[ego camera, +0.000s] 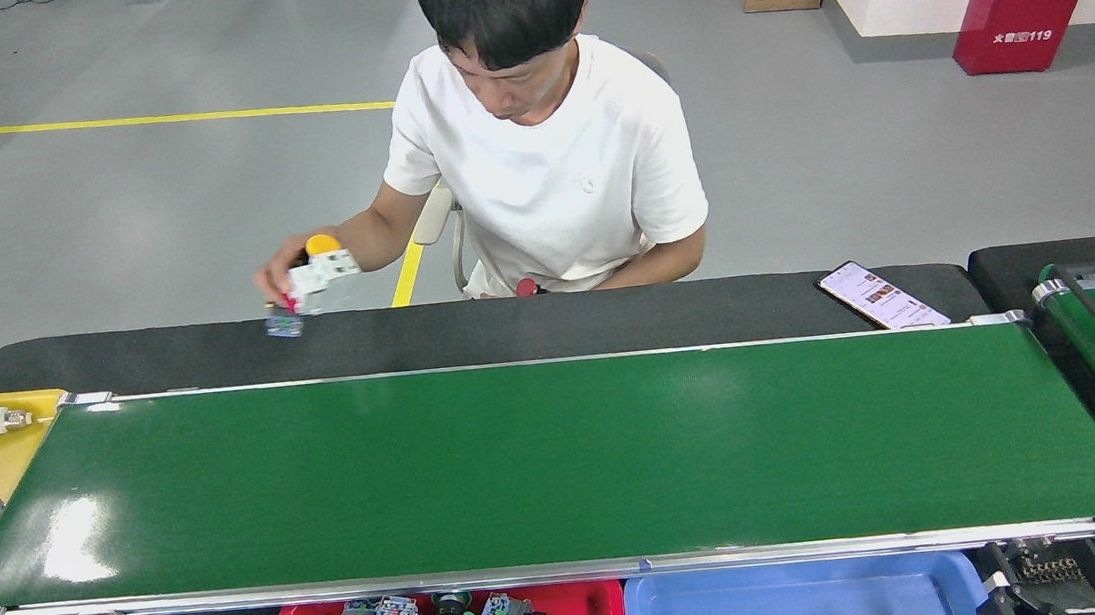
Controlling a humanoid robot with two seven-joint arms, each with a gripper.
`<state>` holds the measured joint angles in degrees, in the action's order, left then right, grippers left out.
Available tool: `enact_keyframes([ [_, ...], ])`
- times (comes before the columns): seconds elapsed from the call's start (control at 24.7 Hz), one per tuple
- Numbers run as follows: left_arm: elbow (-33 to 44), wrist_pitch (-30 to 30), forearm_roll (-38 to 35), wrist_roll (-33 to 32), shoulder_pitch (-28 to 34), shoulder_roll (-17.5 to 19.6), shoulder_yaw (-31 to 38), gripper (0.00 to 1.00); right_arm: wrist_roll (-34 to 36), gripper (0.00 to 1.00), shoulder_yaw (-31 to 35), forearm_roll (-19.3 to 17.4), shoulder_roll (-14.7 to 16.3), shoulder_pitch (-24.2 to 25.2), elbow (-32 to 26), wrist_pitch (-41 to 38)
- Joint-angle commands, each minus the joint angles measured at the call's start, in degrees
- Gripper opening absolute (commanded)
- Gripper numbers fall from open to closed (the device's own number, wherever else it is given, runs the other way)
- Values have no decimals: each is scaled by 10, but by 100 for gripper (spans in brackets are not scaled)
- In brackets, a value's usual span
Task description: Pick switch part from conveyor to tray
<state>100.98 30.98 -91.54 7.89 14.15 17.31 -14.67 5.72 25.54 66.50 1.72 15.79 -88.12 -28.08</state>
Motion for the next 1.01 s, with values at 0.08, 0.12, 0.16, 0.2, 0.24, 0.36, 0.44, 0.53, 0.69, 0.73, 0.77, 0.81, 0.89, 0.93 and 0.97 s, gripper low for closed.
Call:
enact_keyframes([
  [0.08,7,1,-10,5,0,-5,-8,48,-2,100,3,-3,2,-1,-5,0],
  [0.12,7,0,-10,5,0,-10,-7,61,-3,100,3,-3,2,-1,-6,0],
  [0.16,7,0,-10,5,0,-17,-4,86,-3,100,3,-3,1,-1,-6,0],
  [0.2,7,0,-10,5,-1,-22,-1,100,-3,100,3,-3,1,-2,-6,0],
  [0.24,7,0,-9,5,-1,-23,3,100,-3,100,3,-3,1,-2,-6,2],
  [0.36,7,0,-3,5,0,-32,22,100,-3,100,3,-4,1,-2,-6,2],
  [0.44,7,0,9,2,3,-56,46,100,-3,100,3,-4,1,-2,-6,2],
  [0.53,7,0,24,-4,10,-81,96,100,-3,100,3,-4,1,-5,-9,3],
  [0.69,5,2,76,-52,13,-120,218,100,-4,100,3,-5,-1,-23,-34,7],
  [0.73,4,2,88,-59,14,-123,239,100,-4,100,3,-5,-3,-24,-40,7],
  [0.77,3,2,101,-63,14,-124,262,100,-4,100,2,-5,-7,-24,-46,7],
  [0.81,-3,-1,111,-64,16,-124,284,100,-11,100,1,-4,-12,-27,-54,7],
  [0.89,-13,-8,114,-65,16,-126,318,100,-67,100,-1,-2,-27,-34,-75,12],
  [0.93,-21,-14,114,-65,15,-126,336,100,-101,100,-1,-1,-35,-44,-86,23],
  [0.97,-32,-21,114,-65,11,-126,347,100,-123,100,-1,1,-43,-57,-97,40],
])
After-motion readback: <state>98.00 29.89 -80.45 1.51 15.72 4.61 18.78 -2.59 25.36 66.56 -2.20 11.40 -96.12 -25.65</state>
